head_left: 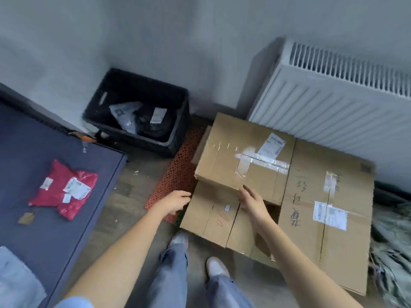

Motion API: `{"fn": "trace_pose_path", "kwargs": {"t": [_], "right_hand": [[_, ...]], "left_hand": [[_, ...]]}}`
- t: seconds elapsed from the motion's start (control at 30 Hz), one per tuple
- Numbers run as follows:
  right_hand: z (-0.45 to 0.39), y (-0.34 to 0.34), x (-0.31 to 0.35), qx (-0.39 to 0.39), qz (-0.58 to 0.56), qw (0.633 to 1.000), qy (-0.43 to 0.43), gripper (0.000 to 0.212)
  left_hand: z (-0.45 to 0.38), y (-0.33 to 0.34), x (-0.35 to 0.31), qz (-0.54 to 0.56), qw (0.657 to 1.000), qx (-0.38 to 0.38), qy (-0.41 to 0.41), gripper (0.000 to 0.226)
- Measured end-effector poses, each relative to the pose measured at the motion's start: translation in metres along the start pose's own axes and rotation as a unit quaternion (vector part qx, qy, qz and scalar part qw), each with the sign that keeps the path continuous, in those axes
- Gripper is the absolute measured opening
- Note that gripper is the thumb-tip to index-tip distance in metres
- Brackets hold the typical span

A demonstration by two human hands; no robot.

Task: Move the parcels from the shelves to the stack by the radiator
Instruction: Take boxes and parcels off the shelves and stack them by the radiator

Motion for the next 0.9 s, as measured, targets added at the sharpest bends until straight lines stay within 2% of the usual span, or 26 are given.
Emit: {"fn": "trace_pose_path", "kwargs": {"t": [0.1,0.23,0.33,0.43,0.53,0.63,0.73,0.9], "right_hand": [[0.072,0.02,0.084,0.063,0.112,0.988,-0.08,0.046],[0.169,0.059,0.204,0.114,0.207,0.951,-0.2,0.039],[0.244,0.112,0.273,0.152,0.254,0.914,-0.278,0.035],[0.325,0.183,0.307,0.22,0.303,0.864,-0.338,0.034],[0.41,0.255,0.304,0.312,0.358,0.799,-0.37,0.036],[0.484,0.317,0.278,0.391,0.386,0.736,-0.395,0.038],[0.549,0.371,0.239,0.439,0.418,0.678,-0.415,0.038],[0.635,0.451,0.157,0.494,0.437,0.62,-0.425,0.038]], "left_hand": [[0.103,-0.014,-0.018,0.032,0.997,-0.055,0.034,0.044],[0.251,-0.042,-0.049,0.017,0.983,-0.144,0.108,0.044],[0.369,-0.065,-0.053,0.011,0.945,-0.267,0.187,0.039],[0.484,-0.074,-0.021,-0.025,0.911,-0.364,0.192,0.038],[0.585,-0.073,0.053,0.011,0.888,-0.434,0.154,0.039],[0.67,-0.058,0.145,0.099,0.835,-0.522,0.144,0.037],[0.735,-0.019,0.24,0.168,0.788,-0.577,0.13,0.037],[0.81,0.058,0.385,0.262,0.728,-0.626,0.092,0.04]]}}
Point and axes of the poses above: each hand's wrist, its own z-axis away from the middle knuckle, its own y-axis out of the palm, x = y × z, the point moved 4 cm from there along -z, towards the middle knuckle, and after that the axes turned 8 degrees about x, right-handed, at the moved point
